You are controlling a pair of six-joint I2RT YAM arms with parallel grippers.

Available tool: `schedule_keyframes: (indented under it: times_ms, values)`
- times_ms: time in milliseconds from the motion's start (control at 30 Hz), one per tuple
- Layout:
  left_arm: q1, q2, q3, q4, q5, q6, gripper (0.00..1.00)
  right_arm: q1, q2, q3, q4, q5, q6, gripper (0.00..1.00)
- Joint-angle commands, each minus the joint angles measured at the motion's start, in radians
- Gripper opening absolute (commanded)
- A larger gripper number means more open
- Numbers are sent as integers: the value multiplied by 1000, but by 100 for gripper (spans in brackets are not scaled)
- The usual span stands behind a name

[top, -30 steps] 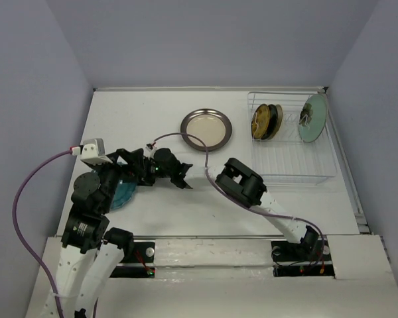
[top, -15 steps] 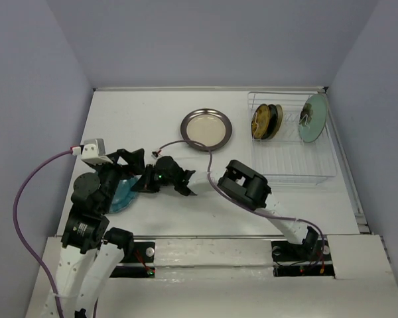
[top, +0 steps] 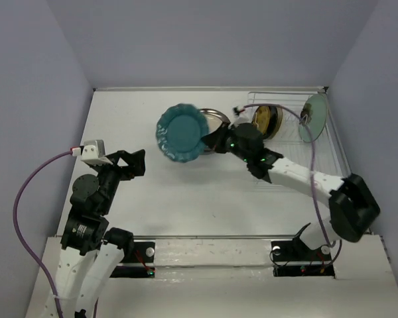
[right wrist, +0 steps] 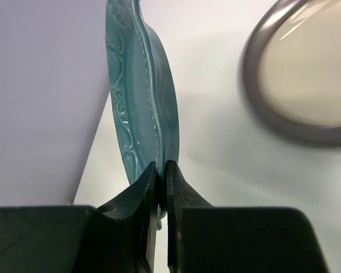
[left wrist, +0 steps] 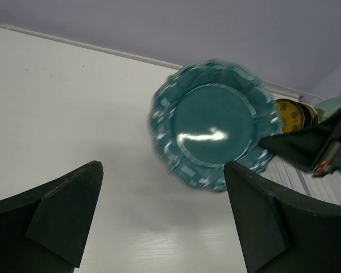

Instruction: Load the plates into the dish rack

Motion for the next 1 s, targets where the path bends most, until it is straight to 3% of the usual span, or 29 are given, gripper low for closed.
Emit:
schedule_keyframes:
  times_ms: [0, 100, 267, 533, 967]
  values:
    - [-6, -18, -1, 48, 23, 14, 99, -216, -329, -32, 99, 158, -114, 7]
    - [-8, -20, -3, 51, 23, 12, 99, -391, -504, 52, -104, 260, -278, 7]
    - [-9, -21, -8, 59, 40, 11, 99, -551, -526, 201, -257, 414, -459, 7]
    - [-11, -24, -8, 51, 32, 12, 99, -635, -401, 335, -285, 593, -732, 7]
    - [-20, -32, -12, 48, 38, 12, 99, -666, -273, 278, -300, 586, -760, 7]
